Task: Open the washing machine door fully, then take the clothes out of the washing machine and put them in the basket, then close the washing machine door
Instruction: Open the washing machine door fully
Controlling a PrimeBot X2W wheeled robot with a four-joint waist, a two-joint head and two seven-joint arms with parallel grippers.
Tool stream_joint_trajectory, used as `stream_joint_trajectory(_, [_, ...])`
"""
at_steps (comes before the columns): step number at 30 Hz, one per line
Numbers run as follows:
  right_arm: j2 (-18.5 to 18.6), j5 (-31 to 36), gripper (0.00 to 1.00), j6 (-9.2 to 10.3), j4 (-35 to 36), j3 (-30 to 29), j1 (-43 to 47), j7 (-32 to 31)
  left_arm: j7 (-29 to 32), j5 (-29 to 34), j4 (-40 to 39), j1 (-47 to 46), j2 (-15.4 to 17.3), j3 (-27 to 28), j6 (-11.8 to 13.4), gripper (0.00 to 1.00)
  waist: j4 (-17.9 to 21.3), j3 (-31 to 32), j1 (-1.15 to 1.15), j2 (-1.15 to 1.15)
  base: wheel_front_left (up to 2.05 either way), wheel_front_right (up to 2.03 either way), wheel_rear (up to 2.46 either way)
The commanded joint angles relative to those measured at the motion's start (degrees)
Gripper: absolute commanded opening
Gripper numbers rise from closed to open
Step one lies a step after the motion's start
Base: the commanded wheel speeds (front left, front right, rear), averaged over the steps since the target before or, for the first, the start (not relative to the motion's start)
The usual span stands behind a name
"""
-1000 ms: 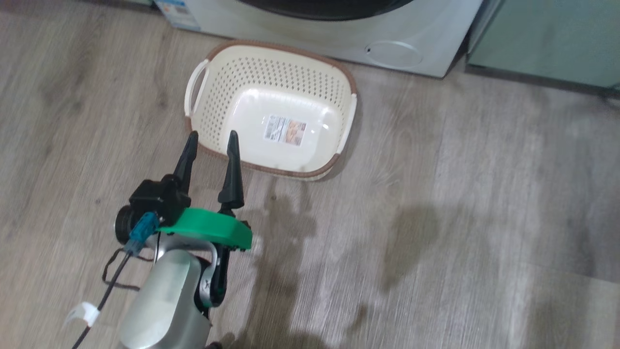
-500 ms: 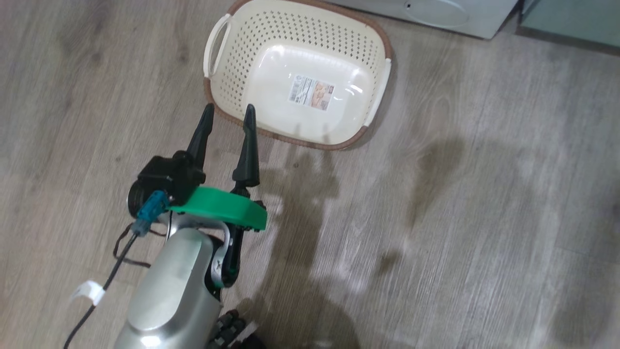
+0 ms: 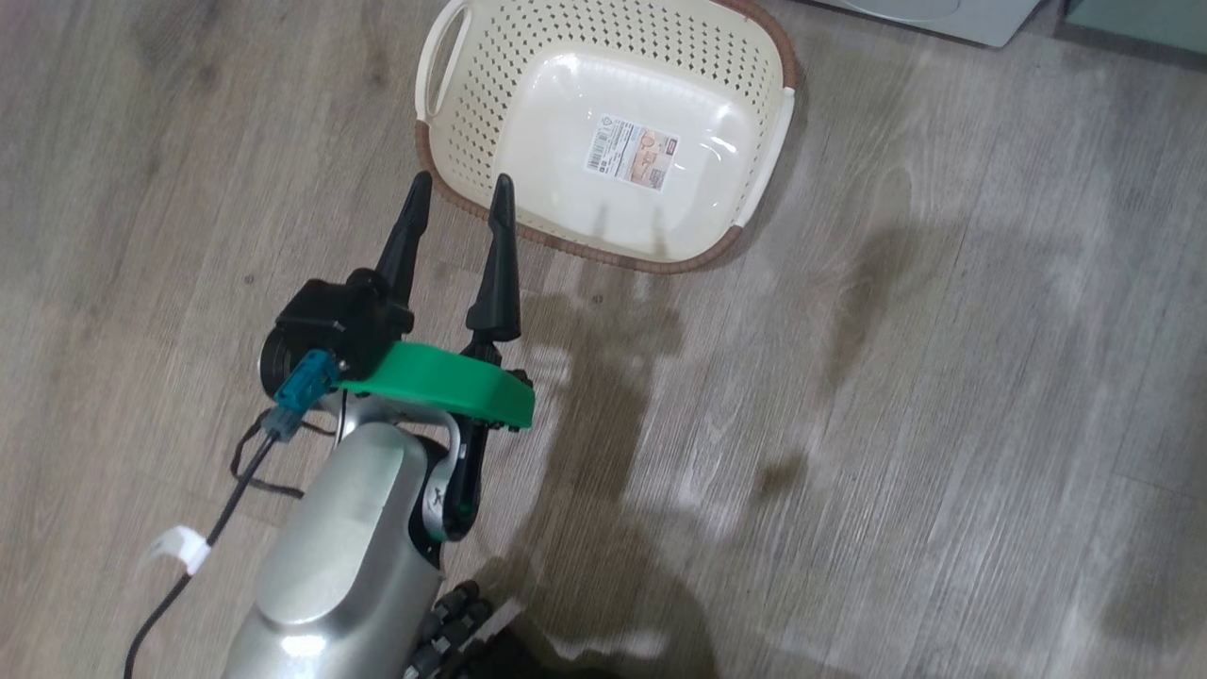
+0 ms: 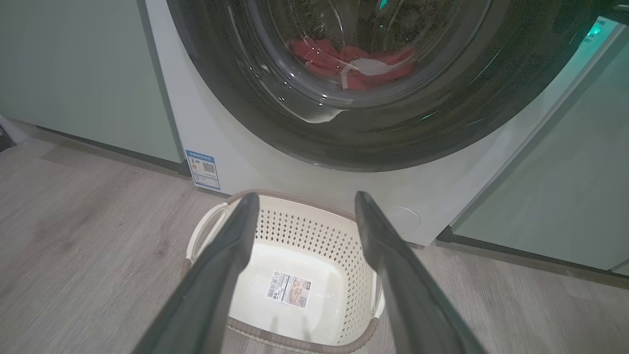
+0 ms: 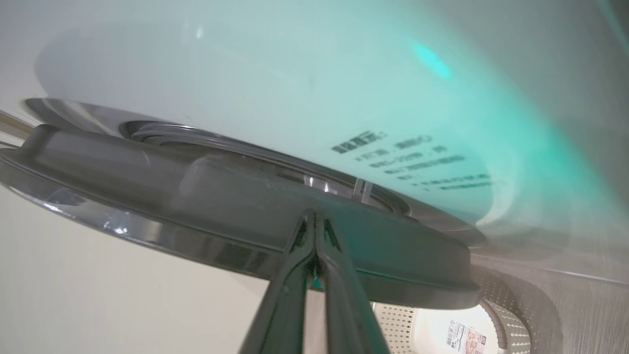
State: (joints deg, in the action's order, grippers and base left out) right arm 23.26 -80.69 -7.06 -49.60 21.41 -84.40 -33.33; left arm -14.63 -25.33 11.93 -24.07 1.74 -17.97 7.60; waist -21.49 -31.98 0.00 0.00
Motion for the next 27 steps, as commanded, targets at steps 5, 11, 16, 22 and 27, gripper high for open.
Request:
stream_joint_trajectory(5, [-1.81, -0.93, 0.0, -0.43, 2.25, 1.49, -0.26, -0.95, -0.37, -0.08, -1.45, -0.72, 1.14, 1.61, 0.1, 1.0, 0.11, 0.93, 0.0, 0.0, 0.0, 0.0, 0.0])
stream_joint_trajectory(11, [-2.14, -3.03, 0.0, -0.43, 3.86, 2.58, 4.09, -1.28, -0.37, 0.49, -1.12, -0.13, 1.14, 1.99, -0.04, 1.0, 0.81, 3.45, 0.0, 0.0, 0.0, 0.0, 0.0])
stream_joint_trajectory(16, [-2.57, -4.37, 0.0, -0.43, 5.44, 3.77, 8.57, -1.88, -0.37, 1.12, -0.69, 0.46, 1.14, 2.5, -0.18, 1.0, 1.5, 5.83, 0.0, 0.0, 0.0, 0.0, 0.0])
stream_joint_trajectory(22, [-3.7, -6.25, 0.0, -0.43, 8.21, 4.99, 14.44, -2.43, -0.37, 2.18, 0.01, 1.69, 1.14, 3.61, -0.44, 1.0, 2.49, 8.93, 0.0, 0.0, 0.0, 0.0, 0.0])
stream_joint_trajectory(27, [-4.62, -7.67, 0.0, -0.43, 10.06, 5.76, 18.78, -2.93, -0.37, 3.22, 0.62, 2.78, 1.14, 4.57, -0.89, 1.0, 3.28, 11.64, 0.0, 0.0, 0.0, 0.0, 0.0])
